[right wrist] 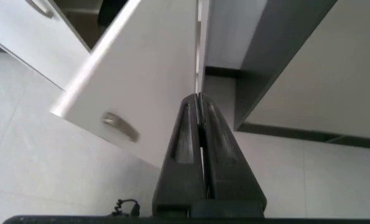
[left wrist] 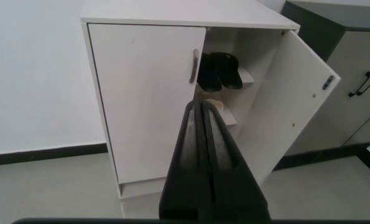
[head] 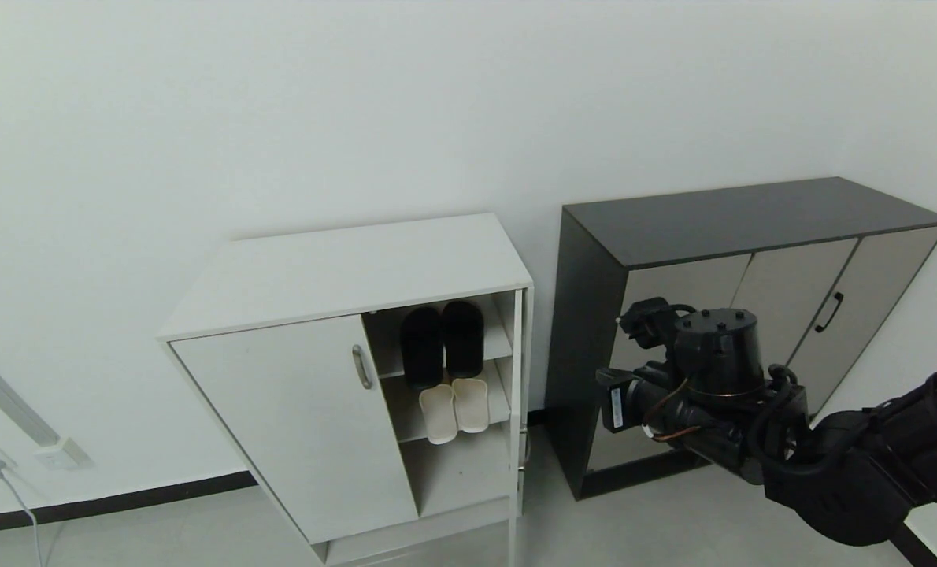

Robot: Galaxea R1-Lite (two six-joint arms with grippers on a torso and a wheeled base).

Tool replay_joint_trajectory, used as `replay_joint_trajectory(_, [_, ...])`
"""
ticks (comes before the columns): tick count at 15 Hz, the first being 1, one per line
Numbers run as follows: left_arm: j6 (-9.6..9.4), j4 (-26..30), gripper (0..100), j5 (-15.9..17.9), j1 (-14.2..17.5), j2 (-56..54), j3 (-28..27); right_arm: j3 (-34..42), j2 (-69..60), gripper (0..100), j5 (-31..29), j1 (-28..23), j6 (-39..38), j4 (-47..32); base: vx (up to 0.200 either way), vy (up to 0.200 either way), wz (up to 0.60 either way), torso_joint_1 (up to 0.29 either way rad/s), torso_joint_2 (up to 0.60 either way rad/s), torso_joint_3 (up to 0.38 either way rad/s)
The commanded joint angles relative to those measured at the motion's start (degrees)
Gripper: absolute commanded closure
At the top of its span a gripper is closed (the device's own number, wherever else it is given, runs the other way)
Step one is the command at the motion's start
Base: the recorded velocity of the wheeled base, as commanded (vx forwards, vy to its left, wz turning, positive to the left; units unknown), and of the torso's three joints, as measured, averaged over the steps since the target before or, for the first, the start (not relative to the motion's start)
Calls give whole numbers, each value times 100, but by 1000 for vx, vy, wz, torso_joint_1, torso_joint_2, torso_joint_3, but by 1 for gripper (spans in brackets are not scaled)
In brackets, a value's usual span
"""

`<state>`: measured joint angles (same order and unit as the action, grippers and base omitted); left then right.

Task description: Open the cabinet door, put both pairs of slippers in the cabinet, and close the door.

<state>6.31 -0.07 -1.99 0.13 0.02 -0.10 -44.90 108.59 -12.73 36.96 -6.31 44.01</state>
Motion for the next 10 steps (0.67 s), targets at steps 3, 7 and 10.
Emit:
replay_joint_trajectory(3, [1,-1,100,-3,4,-2,1,51,-5,100,-2,48,7,55,0,0,0,0,0,0])
replay_joint_trajectory(7, [1,-1,100,-3,4,6,1,122,4,100,-2,74,78,117,0,0,600,0,4,4])
replay_joint_trajectory(10, [1,-1,100,-3,4,6,1,122,4,100,7,74,78,117,0,0,600,2,4,1])
